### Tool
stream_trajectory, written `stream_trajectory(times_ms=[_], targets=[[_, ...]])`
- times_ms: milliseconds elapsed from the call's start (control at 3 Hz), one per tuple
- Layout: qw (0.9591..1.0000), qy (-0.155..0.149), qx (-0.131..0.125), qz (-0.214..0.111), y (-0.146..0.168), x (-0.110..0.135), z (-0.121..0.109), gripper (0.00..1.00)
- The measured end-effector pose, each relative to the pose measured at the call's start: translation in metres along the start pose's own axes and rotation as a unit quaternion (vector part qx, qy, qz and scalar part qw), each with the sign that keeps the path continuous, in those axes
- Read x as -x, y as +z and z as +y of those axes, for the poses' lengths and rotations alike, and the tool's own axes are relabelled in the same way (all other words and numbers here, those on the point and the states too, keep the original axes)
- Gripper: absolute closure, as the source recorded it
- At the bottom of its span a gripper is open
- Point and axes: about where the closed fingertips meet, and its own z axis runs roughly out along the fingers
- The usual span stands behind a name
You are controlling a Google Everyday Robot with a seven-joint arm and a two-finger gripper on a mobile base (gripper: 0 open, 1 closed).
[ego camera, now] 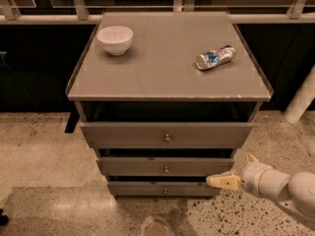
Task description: Open middle drawer
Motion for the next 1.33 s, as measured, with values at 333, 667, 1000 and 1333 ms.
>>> stream_trajectory(times_ms=[333,667,1000,1333], targets=[[0.9994,0.004,0.031,0.013,0.0248,-0.0138,0.0098,0.19],[0.9993,0.004,0.034,0.014,0.0266,-0.0144,0.0111,0.42],[0.9993,0.004,0.034,0.014,0.0267,-0.0143,0.0112,0.65],[0.9993,0.004,0.034,0.014,0.0267,-0.0144,0.0112,0.89]])
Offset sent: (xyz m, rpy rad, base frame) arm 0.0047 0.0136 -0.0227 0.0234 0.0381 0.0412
